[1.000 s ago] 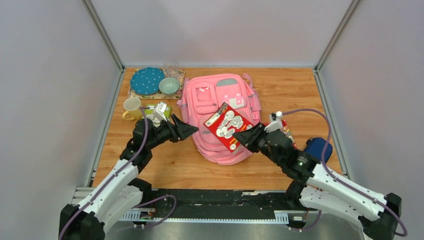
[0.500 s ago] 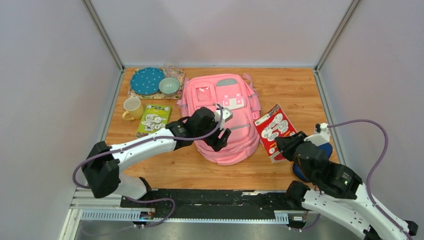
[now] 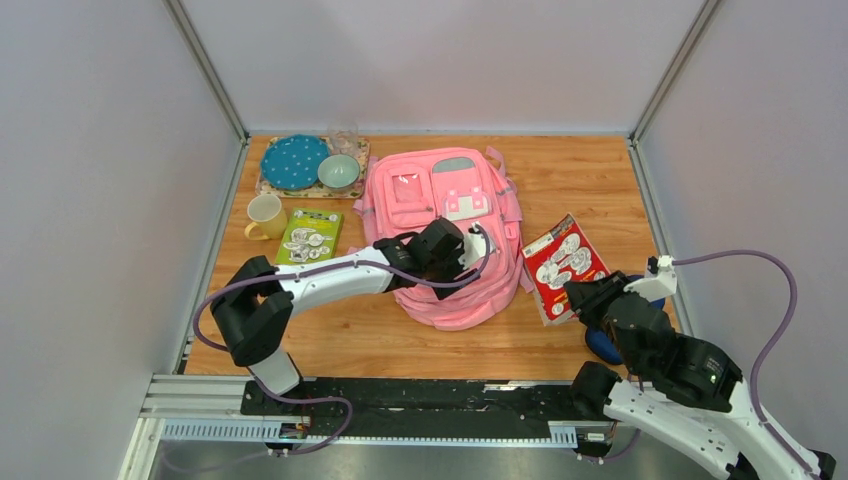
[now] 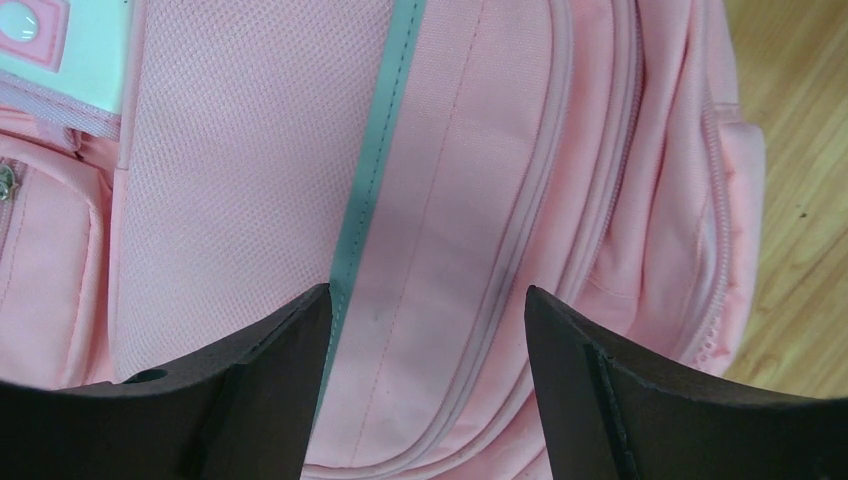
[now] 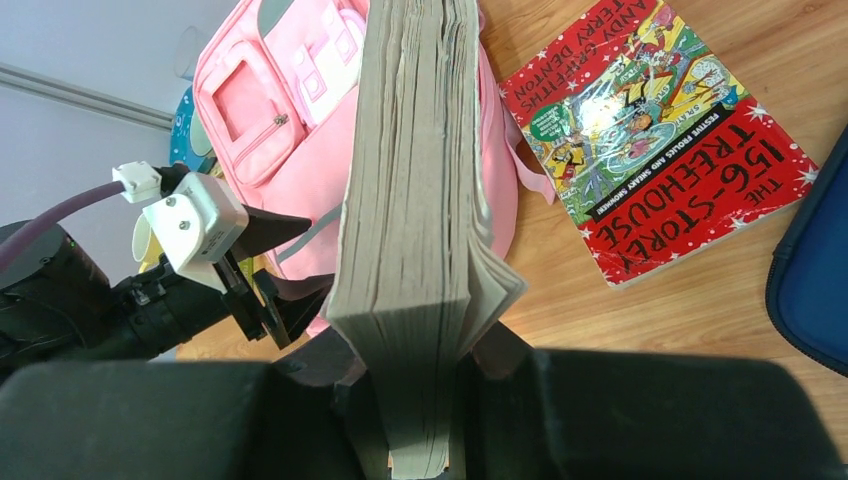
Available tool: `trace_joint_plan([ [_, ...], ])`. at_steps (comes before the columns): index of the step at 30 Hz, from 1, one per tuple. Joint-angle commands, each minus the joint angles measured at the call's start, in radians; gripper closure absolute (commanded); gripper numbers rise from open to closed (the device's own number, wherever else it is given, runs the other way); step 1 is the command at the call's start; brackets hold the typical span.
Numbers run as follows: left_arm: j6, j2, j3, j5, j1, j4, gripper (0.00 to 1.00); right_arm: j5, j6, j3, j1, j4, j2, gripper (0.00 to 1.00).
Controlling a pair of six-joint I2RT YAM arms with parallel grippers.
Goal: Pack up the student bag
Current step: Place the book in the student bag.
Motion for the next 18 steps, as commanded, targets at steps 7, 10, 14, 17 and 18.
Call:
trace_joint_plan([
  [7,0.075,0.043,-0.015,-0.063,-0.013,0.116,0.24,0.013,0.036,0.013,0.000,0.034,-0.040,1.00],
  [10,0.072,0.037,-0.037,-0.050,-0.016,0.133,0.24,0.007,0.047,-0.002,0.000,0.037,-0.048,1.00],
  [14,0.066,0.028,-0.043,-0.051,-0.037,0.130,0.25,-0.001,0.054,-0.008,0.000,0.037,-0.046,1.00],
  [17,0.066,0.031,-0.037,-0.062,-0.048,0.133,0.25,-0.005,0.054,-0.013,0.000,0.048,-0.043,1.00],
  [18,0.066,0.028,-0.035,-0.071,-0.052,0.127,0.26,-0.005,0.054,-0.013,0.000,0.046,-0.040,1.00],
])
